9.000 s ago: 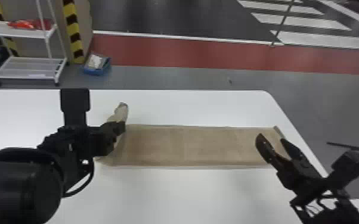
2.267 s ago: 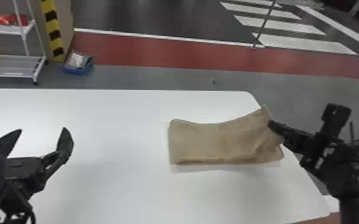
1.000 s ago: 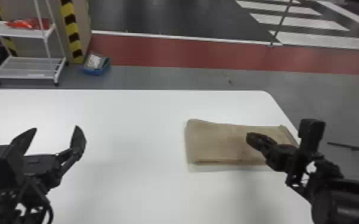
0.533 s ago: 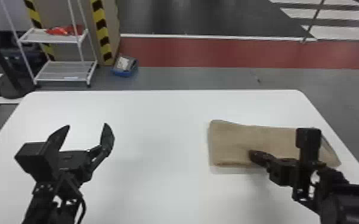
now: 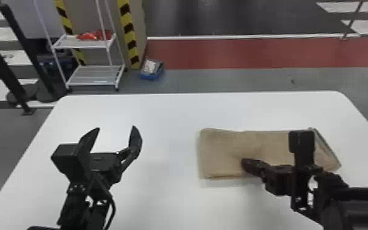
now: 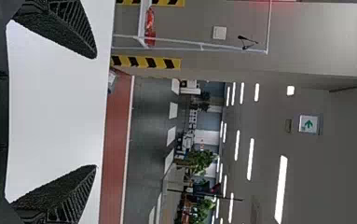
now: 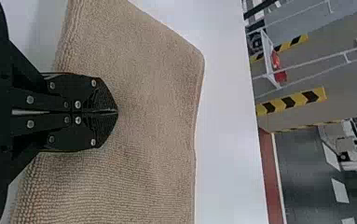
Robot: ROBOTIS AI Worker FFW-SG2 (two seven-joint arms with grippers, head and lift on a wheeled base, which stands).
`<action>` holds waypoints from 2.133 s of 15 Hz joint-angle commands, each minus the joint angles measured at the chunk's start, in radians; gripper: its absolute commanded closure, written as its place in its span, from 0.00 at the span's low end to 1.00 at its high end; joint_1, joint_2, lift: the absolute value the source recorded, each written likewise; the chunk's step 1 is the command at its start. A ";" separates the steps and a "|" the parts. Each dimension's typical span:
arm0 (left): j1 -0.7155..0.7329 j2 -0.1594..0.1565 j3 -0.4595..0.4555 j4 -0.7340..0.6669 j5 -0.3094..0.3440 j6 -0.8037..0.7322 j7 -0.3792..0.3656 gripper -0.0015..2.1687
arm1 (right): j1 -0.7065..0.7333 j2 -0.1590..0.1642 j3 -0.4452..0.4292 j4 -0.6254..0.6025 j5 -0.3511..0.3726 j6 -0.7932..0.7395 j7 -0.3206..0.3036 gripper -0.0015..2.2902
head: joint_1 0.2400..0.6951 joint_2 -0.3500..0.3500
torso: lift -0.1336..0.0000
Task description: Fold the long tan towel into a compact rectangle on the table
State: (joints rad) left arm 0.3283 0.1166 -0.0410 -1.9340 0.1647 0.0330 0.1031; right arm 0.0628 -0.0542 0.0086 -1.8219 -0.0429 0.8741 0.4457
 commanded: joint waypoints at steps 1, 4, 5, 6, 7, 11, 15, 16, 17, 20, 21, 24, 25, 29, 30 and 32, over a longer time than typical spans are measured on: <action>0.002 0.000 0.003 0.000 0.001 0.000 0.001 0.01 | -0.024 0.025 0.090 -0.002 0.011 0.015 -0.021 0.88 | 1.00 0.64 | 0.08; 0.006 0.000 0.007 -0.006 0.001 -0.003 0.003 0.01 | -0.029 0.053 0.145 -0.016 0.012 0.006 -0.062 0.88 | 1.00 0.74 | 0.08; 0.011 0.000 0.007 -0.008 0.001 -0.006 0.003 0.01 | -0.028 0.053 0.143 -0.042 0.012 0.009 -0.067 0.88 | 1.00 0.76 | 0.08; 0.014 0.000 0.007 -0.008 0.001 -0.015 0.003 0.01 | -0.021 0.053 0.136 -0.073 0.008 0.009 -0.067 0.87 | 1.00 0.78 | 0.08; 0.015 0.000 0.007 -0.008 0.001 -0.028 0.004 0.01 | -0.014 0.053 0.109 -0.111 -0.002 0.009 -0.067 0.84 | 1.00 0.79 | 0.08; 0.005 0.000 -0.031 -0.006 -0.005 -0.031 0.006 0.02 | -0.026 0.045 -0.018 -0.177 -0.023 0.009 -0.059 0.26 | 1.00 0.73 | 0.08; -0.020 -0.006 -0.120 0.026 -0.028 -0.031 0.001 0.05 | -0.126 -0.024 -0.160 -0.063 -0.015 0.009 -0.038 0.01 | 1.00 0.56 | 0.08; -0.031 -0.006 -0.145 0.044 -0.031 -0.034 0.000 0.07 | -0.144 -0.047 -0.182 -0.019 -0.017 -0.007 -0.036 0.03 | 1.00 0.52 | 0.08; -0.043 -0.008 -0.163 0.063 -0.033 -0.037 0.000 0.07 | -0.156 -0.061 -0.194 0.018 -0.014 -0.022 -0.032 0.03 | 1.00 0.47 | 0.08; -0.084 -0.009 -0.223 0.118 -0.034 -0.040 0.001 0.12 | -0.156 -0.075 -0.226 0.098 0.011 -0.129 -0.032 0.04 | 1.00 0.31 | 0.08; -0.103 -0.012 -0.241 0.144 -0.028 -0.037 0.006 0.12 | -0.158 -0.075 -0.242 0.118 0.014 -0.148 -0.038 0.04 | 1.00 0.28 | 0.08; -0.153 -0.014 -0.277 0.201 0.001 0.028 -0.010 0.47 | -0.161 -0.075 -0.254 0.153 0.014 -0.175 -0.051 0.04 | 1.00 0.19 | 0.08; -0.161 -0.014 -0.281 0.205 0.006 0.040 -0.019 0.72 | -0.166 -0.076 -0.256 0.164 0.014 -0.178 -0.051 0.04 | 1.00 0.17 | 0.08; -0.172 -0.014 -0.269 0.205 0.024 0.138 -0.115 0.91 | -0.192 -0.076 -0.251 0.191 0.025 -0.188 -0.047 0.04 | 1.00 0.13 | 0.08; -0.172 -0.015 -0.269 0.210 0.024 0.147 -0.135 0.91 | -0.209 -0.076 -0.248 0.213 0.025 -0.194 -0.036 0.04 | 1.00 0.12 | 0.08; -0.181 -0.015 -0.270 0.236 0.021 0.147 -0.149 0.91 | -0.248 -0.076 -0.237 0.273 0.020 -0.194 -0.032 0.04 | 1.00 0.12 | 0.08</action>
State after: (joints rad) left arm 0.1533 0.1026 -0.3103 -1.7133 0.1880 0.1783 -0.0430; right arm -0.1605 -0.1301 -0.2362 -1.5868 -0.0212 0.6811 0.4137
